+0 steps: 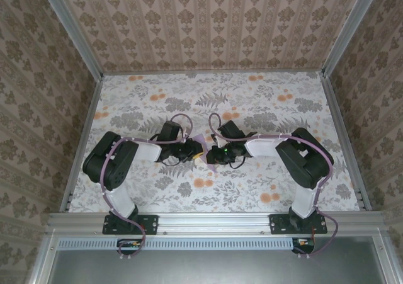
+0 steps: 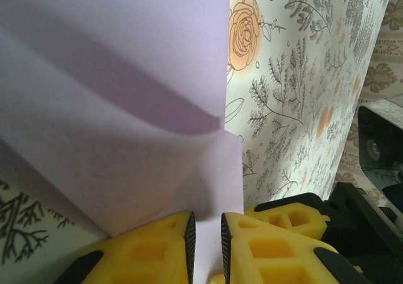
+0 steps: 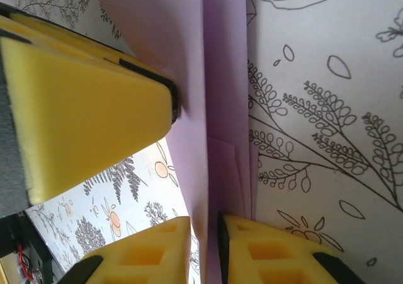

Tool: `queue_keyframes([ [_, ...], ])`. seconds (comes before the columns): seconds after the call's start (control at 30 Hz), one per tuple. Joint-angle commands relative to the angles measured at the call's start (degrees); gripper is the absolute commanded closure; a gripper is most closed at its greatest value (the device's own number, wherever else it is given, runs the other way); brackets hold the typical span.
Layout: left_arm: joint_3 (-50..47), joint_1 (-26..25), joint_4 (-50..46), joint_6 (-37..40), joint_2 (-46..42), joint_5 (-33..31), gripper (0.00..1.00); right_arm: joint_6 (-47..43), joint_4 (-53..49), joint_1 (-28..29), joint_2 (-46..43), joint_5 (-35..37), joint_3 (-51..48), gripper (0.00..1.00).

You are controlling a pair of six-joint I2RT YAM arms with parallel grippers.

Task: Fold a paper plane with a square sheet of paper (pick it up from the middle)
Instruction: Fold the wing for the fifth time at the center of the table.

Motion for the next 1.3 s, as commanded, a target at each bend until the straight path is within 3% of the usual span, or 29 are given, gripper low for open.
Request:
queue_keyframes([
  [0.0, 1.0, -0.4, -1.7, 0.8, 0.6, -0.3, 0.79, -1.2, -3.0, 0.2, -2.7, -0.7, 0.0, 0.76],
  [0.27, 1.2, -0.4, -3.0, 1.1, 0.6, -0.5, 0.79, -4.5, -5.3, 0.7, -2.9, -1.6, -0.2, 0.74],
  [0.5, 1.2, -0.4, -3.2, 1.0, 0.5, -0.5, 0.79, -4.7, -5.7, 0.9, -1.5, -1.6, 0.1, 0.87],
  [0.73, 0.9, -0.4, -3.5, 1.0, 0.1, -0.5, 0.79, -4.9, -5.8, 1.0, 0.9, -1.7, 0.5, 0.89],
  [0.87, 0.7, -0.4, -3.5, 0.9, 0.2, -2.2, 0.79, -4.6, -6.3, 1.0, 0.8, -1.6, 1.0, 0.87],
  [1.07, 0.4, -0.3, -3.3, 1.0, 0.2, -2.1, 0.79, -4.6, -8.5, 1.0, -4.0, -0.4, 0.4, 0.76],
  [1.27, 0.0, -0.4, -2.9, 0.9, 0.2, -2.2, 0.79, -4.6, -9.5, 0.9, -5.6, -0.5, -0.9, 0.76],
])
